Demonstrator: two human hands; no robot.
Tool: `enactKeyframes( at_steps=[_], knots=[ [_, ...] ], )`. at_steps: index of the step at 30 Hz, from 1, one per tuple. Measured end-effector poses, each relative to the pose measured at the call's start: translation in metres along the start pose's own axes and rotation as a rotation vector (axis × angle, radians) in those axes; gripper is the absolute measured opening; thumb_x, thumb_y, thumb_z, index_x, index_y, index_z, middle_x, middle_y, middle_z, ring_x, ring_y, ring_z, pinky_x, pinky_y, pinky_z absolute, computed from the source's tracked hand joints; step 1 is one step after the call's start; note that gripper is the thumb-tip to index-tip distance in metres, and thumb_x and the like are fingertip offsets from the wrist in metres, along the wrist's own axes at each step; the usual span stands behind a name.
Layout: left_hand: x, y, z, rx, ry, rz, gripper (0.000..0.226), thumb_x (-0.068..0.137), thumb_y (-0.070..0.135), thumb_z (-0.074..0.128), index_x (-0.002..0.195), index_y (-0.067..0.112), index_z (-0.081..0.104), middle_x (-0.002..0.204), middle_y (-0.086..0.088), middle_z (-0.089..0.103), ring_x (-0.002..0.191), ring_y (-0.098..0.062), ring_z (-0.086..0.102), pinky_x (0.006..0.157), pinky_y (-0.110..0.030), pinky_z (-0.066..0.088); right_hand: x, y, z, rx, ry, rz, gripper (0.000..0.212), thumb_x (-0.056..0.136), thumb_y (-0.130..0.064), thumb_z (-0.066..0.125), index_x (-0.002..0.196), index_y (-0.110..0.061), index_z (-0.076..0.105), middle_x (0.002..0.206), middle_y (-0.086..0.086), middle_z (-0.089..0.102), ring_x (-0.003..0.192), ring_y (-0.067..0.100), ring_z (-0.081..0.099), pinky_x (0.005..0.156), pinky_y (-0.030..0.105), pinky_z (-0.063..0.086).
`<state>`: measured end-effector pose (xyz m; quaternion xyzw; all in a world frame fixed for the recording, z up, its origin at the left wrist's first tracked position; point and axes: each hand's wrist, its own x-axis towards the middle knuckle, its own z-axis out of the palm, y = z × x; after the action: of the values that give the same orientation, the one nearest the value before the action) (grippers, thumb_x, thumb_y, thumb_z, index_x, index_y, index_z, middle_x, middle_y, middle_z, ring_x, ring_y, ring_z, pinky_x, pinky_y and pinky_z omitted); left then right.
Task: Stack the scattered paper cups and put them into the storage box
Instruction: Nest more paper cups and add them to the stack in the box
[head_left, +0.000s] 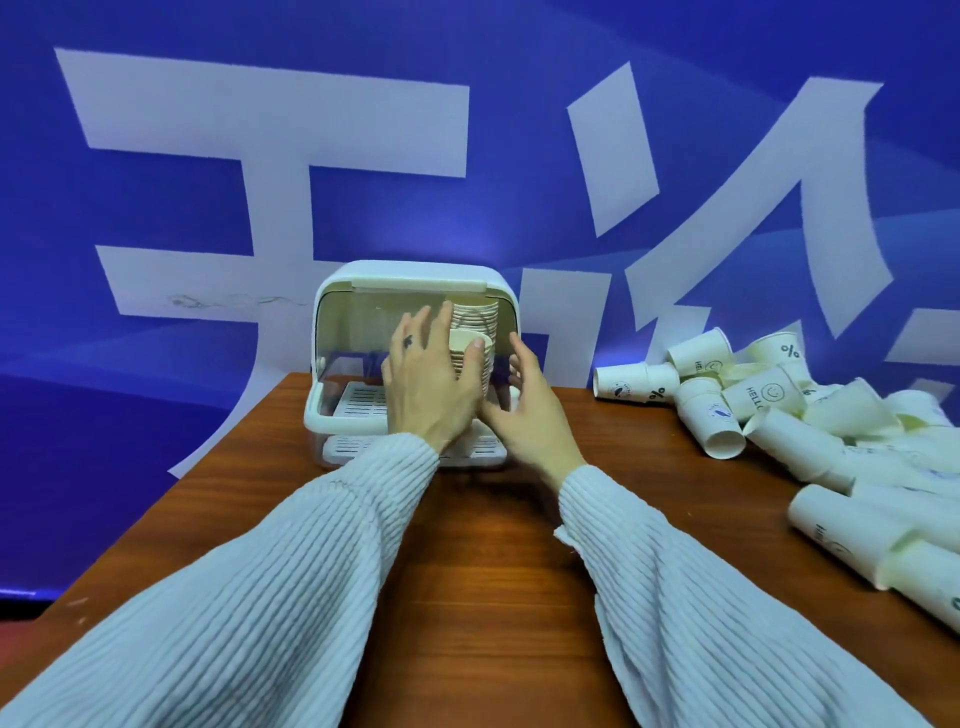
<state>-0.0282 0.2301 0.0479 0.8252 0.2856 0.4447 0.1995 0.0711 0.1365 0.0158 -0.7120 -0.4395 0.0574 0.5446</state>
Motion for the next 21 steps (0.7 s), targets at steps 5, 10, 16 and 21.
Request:
enactKeyframes(
  at_steps=[5, 10, 16, 21],
  knots=[
    [-0.048, 0.036, 0.019, -0.114, 0.004, 0.204, 0.056, 0.095, 0.047, 0.047, 0.145, 0.021, 0.051, 0.150, -0.003, 0.048, 0.144, -0.026, 0.035, 0.117, -0.051, 0.032, -0.046, 0.003, -0.041, -0.114, 0.056, 0.073, 0.091, 0.087, -0.048, 0.073, 0.159, -0.050, 0.017, 0.163, -0.003, 0.040, 0.146, 0.019, 0.044, 0.116, 0.051, 0.044],
    [-0.087, 0.080, 0.054, -0.218, -0.148, 0.345, 0.058, 0.094, 0.048, 0.044, 0.142, 0.017, 0.052, 0.142, -0.006, 0.052, 0.133, -0.029, 0.044, 0.115, -0.045, 0.033, -0.098, 0.006, -0.098, -0.303, 0.073, 0.134, 0.079, 0.093, -0.023, 0.057, 0.162, -0.038, 0.022, 0.163, 0.003, 0.040, 0.146, 0.024, 0.045, 0.119, 0.047, 0.038],
    [-0.127, 0.138, 0.085, -0.327, -0.312, 0.442, 0.058, 0.092, 0.050, 0.042, 0.140, 0.021, 0.053, 0.141, -0.002, 0.053, 0.132, -0.026, 0.044, 0.113, -0.046, 0.035, -0.141, 0.016, -0.170, -0.466, 0.152, 0.190, 0.075, 0.086, -0.024, 0.056, 0.157, -0.032, 0.032, 0.151, 0.004, 0.052, 0.137, 0.024, 0.053, 0.112, 0.048, 0.045],
    [-0.147, 0.178, 0.123, -0.324, -0.499, 0.583, 0.054, 0.085, 0.032, 0.038, 0.136, 0.022, 0.055, 0.142, -0.001, 0.053, 0.131, -0.027, 0.045, 0.109, -0.050, 0.041, -0.193, 0.031, -0.240, -0.690, 0.366, 0.210, 0.068, 0.087, -0.043, 0.064, 0.151, -0.026, 0.047, 0.145, 0.000, 0.056, 0.138, 0.022, 0.047, 0.116, 0.042, 0.038]
  ],
)
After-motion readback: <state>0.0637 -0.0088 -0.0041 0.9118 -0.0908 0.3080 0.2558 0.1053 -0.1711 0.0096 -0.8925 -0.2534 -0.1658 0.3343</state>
